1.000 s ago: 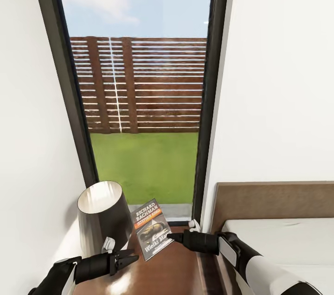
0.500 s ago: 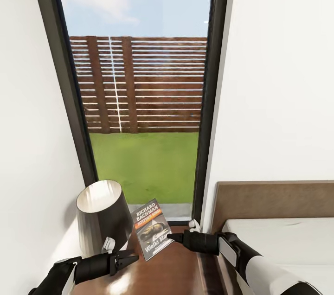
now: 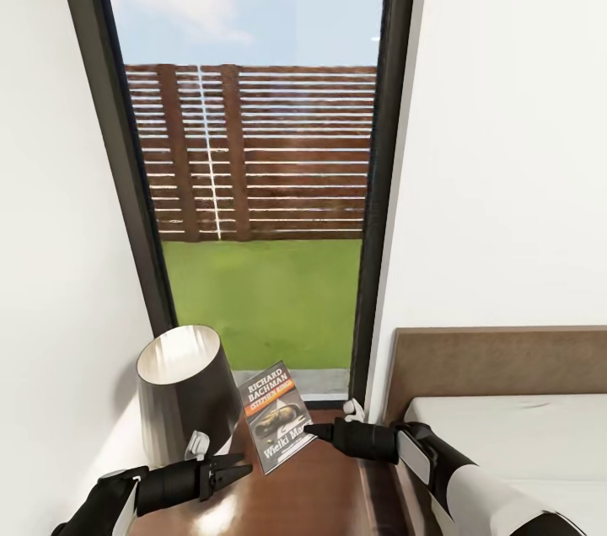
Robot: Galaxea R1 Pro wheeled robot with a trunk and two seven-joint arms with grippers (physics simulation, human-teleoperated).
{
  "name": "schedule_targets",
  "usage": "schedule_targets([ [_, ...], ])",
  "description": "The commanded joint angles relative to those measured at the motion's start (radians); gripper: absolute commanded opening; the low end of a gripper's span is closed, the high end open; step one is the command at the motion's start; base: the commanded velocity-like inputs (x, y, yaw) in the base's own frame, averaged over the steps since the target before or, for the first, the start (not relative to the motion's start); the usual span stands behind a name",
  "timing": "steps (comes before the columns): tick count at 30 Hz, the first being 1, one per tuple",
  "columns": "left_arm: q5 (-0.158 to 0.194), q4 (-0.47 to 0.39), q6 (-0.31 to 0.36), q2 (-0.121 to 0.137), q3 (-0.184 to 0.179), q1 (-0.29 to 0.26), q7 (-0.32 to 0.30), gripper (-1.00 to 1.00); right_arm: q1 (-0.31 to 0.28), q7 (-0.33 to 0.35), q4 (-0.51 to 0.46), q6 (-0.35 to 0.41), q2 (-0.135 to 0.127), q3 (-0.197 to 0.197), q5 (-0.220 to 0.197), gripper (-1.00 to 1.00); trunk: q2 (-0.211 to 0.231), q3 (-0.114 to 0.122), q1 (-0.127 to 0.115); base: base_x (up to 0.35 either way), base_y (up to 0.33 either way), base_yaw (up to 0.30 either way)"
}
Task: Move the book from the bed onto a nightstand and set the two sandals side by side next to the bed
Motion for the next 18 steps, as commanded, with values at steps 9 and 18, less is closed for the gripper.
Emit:
schedule_targets([
  [9,-0.011,-0.002,0.011,-0.013,0.006,-0.001,-0.006,1.00,-0.001,0.001,0.001,0.008,-0.001,0.003,-0.008,-1.00,-0.065,-0.030,0.035,0.000,0.000,0.000],
  [18,-0.010,-0.003,0.012,-0.014,0.007,-0.001,-0.008,1.00,-0.001,0.001,0.002,0.009,0.000,0.003,-0.008,-1.00,-0.128,-0.058,0.069,0.000,0.000,0.000],
])
